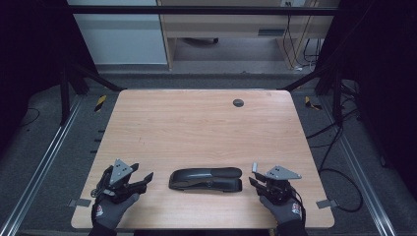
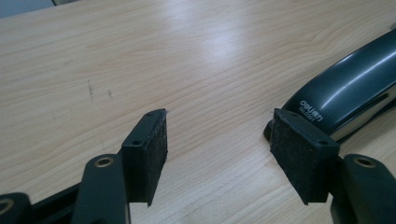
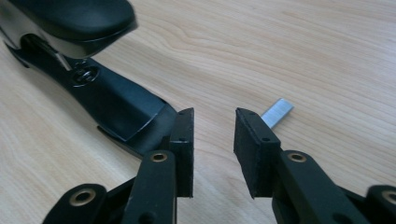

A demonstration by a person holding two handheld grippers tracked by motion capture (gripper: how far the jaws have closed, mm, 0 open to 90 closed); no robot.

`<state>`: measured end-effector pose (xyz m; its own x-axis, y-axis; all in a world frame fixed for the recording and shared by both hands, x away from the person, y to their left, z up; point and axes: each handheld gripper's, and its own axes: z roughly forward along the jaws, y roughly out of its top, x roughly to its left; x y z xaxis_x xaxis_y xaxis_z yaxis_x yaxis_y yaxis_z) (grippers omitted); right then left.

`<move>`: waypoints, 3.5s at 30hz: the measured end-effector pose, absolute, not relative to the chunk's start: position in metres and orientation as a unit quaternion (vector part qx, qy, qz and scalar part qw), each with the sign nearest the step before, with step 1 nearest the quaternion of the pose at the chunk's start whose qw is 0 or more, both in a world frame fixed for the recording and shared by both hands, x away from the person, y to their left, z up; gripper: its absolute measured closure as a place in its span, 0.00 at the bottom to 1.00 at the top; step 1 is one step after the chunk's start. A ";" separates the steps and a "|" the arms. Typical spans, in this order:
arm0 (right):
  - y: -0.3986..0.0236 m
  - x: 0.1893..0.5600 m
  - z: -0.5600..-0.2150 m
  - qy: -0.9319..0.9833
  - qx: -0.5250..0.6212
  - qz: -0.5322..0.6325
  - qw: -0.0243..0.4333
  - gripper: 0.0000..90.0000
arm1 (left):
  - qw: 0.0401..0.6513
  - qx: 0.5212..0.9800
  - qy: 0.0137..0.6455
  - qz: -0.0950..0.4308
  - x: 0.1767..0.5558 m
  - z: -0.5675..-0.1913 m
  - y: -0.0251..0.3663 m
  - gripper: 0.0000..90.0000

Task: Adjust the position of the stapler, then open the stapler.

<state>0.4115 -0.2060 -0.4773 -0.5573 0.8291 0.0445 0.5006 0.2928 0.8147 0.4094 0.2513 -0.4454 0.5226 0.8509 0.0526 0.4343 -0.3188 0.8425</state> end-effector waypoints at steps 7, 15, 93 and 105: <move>-0.213 0.414 -0.478 0.772 0.435 0.409 0.218 0.70 | 0.412 0.778 0.400 0.255 0.404 -0.442 0.242 0.39; -0.217 0.414 -0.476 0.769 0.437 0.407 0.228 0.68 | 0.409 0.789 0.377 0.261 0.397 -0.437 0.227 0.36; -0.227 0.414 -0.475 0.763 0.443 0.404 0.243 0.67 | 0.316 0.870 0.145 0.349 0.371 -0.422 0.073 0.28; -0.228 0.414 -0.475 0.761 0.446 0.404 0.242 0.67 | 0.303 0.869 0.127 0.371 0.371 -0.425 0.058 0.27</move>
<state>0.4139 -0.2276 -0.4748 -0.4859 0.8740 -0.0077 0.4829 0.2758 0.8311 0.3713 0.0576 -0.4248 0.6929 0.4461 0.5664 -0.0035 -0.7835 0.6214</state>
